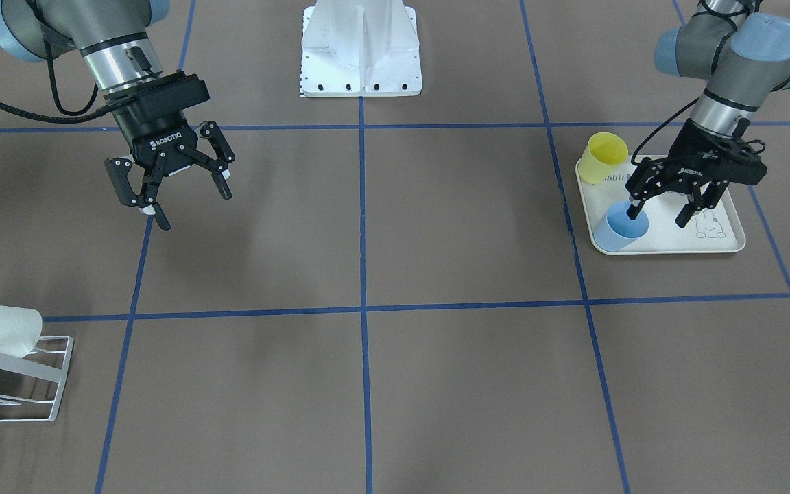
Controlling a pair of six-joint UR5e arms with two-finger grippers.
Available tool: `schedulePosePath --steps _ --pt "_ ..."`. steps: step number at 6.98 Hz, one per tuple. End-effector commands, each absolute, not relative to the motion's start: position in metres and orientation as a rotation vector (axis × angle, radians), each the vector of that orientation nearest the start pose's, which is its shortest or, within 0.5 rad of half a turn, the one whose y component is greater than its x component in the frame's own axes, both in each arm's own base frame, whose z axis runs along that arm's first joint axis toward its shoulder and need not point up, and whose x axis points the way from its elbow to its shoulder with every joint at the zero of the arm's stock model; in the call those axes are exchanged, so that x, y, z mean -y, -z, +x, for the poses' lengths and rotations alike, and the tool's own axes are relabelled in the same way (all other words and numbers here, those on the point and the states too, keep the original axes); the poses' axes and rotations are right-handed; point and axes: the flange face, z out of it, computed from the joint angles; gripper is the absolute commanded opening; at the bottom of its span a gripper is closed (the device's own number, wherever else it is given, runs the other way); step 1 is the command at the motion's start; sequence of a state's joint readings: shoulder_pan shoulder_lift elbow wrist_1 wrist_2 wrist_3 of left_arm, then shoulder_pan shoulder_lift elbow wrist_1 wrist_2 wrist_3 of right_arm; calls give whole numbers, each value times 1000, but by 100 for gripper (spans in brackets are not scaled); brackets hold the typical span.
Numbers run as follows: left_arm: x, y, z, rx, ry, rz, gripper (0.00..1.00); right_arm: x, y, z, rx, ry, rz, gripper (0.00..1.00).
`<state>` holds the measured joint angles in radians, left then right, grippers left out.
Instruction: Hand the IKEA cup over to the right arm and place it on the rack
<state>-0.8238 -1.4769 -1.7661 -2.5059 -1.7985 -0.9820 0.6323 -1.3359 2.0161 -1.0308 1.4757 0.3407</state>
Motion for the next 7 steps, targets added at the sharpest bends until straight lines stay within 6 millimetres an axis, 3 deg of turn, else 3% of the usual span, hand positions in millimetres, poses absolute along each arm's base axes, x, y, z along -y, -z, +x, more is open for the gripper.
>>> schedulePosePath --steps 1,4,7 --pt "424 -520 265 -890 84 516 64 428 -270 -346 669 466 1037 100" --pt "423 -518 266 -895 78 517 1 427 -270 -347 670 468 1037 100" --pt "422 -508 260 -897 29 550 0 426 -270 -348 672 469 1035 100"
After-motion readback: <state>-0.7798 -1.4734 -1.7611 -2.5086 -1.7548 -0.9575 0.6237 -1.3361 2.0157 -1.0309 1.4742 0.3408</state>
